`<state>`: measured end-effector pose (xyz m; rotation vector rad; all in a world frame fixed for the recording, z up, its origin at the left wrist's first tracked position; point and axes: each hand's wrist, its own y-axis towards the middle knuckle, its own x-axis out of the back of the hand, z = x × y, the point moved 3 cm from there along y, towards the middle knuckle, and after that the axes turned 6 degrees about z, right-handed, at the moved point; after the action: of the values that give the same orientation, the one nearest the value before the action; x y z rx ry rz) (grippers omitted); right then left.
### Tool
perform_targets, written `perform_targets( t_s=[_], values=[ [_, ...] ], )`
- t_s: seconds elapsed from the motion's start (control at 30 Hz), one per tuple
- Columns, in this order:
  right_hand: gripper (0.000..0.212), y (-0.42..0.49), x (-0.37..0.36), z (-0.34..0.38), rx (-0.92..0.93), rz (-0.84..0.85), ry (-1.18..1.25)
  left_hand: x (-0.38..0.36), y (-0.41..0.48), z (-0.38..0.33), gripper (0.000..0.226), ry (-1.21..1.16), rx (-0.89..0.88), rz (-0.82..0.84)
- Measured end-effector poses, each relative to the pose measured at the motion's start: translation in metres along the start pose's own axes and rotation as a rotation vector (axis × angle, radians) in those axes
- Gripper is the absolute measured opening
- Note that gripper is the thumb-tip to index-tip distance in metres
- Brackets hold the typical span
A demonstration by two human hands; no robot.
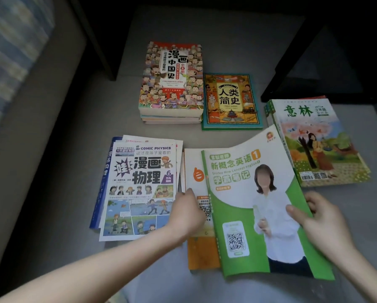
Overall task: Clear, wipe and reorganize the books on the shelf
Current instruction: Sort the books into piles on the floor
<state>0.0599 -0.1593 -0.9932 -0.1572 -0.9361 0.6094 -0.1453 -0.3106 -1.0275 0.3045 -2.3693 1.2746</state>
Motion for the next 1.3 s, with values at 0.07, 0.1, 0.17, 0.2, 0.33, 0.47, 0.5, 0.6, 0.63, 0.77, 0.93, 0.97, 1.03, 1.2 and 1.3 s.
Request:
perform_targets(
  t_s=[0.07,0.1,0.17,0.2,0.33,0.47,0.5,0.6,0.63,0.77,0.93,0.97,1.03,1.2,1.3],
  values=[
    [0.014,0.011,-0.003,-0.003,-0.040,0.032,-0.046,-0.004,0.003,0.003,0.044,0.046,0.043,0.012],
    [0.013,0.015,-0.005,-0.005,-0.080,0.059,-0.074,-0.006,0.004,0.006,0.038,0.062,0.063,0.024],
    [0.012,0.023,-0.011,-0.014,-0.143,0.134,-0.150,-0.009,0.005,0.011,0.025,0.066,0.075,0.024],
    [0.012,0.026,-0.016,-0.019,-0.165,0.175,-0.203,-0.009,0.003,0.012,0.018,0.058,0.073,0.017],
    [0.033,0.020,-0.042,-0.031,-0.199,0.359,-0.419,-0.010,-0.001,0.010,0.010,-0.103,0.074,-0.021],
    [0.088,0.009,-0.067,-0.005,0.088,0.122,-0.815,-0.019,-0.005,0.015,0.024,-0.268,0.161,0.023],
    [0.090,0.005,-0.076,0.007,0.196,0.066,-0.799,-0.024,-0.006,0.019,0.033,-0.268,0.190,0.047],
    [0.082,-0.005,-0.117,0.027,0.303,0.221,-0.790,-0.033,-0.009,0.027,0.043,-0.357,0.228,0.033],
    [0.079,-0.010,-0.130,0.030,0.292,0.307,-0.807,-0.033,-0.009,0.028,0.040,-0.402,0.236,-0.006],
    [0.104,-0.019,-0.143,0.042,0.190,0.455,-0.718,-0.031,-0.004,0.039,0.033,-0.650,0.371,-0.054],
    [0.117,-0.028,-0.138,0.034,0.069,0.492,-0.632,-0.060,-0.008,0.039,0.047,-0.994,0.408,0.199],
    [0.117,-0.029,-0.135,0.031,0.056,0.492,-0.631,-0.064,-0.010,0.036,0.051,-1.016,0.409,0.254],
    [0.113,-0.026,-0.125,0.027,0.055,0.491,-0.598,-0.063,-0.014,0.035,0.042,-1.061,0.366,0.333],
    [0.098,-0.027,-0.104,0.023,0.176,0.519,-0.566,-0.060,-0.012,0.028,0.065,-1.156,0.165,0.481],
    [0.089,-0.027,-0.093,0.028,0.244,0.512,-0.548,-0.057,-0.015,0.021,0.065,-1.119,0.104,0.492]
  ],
)
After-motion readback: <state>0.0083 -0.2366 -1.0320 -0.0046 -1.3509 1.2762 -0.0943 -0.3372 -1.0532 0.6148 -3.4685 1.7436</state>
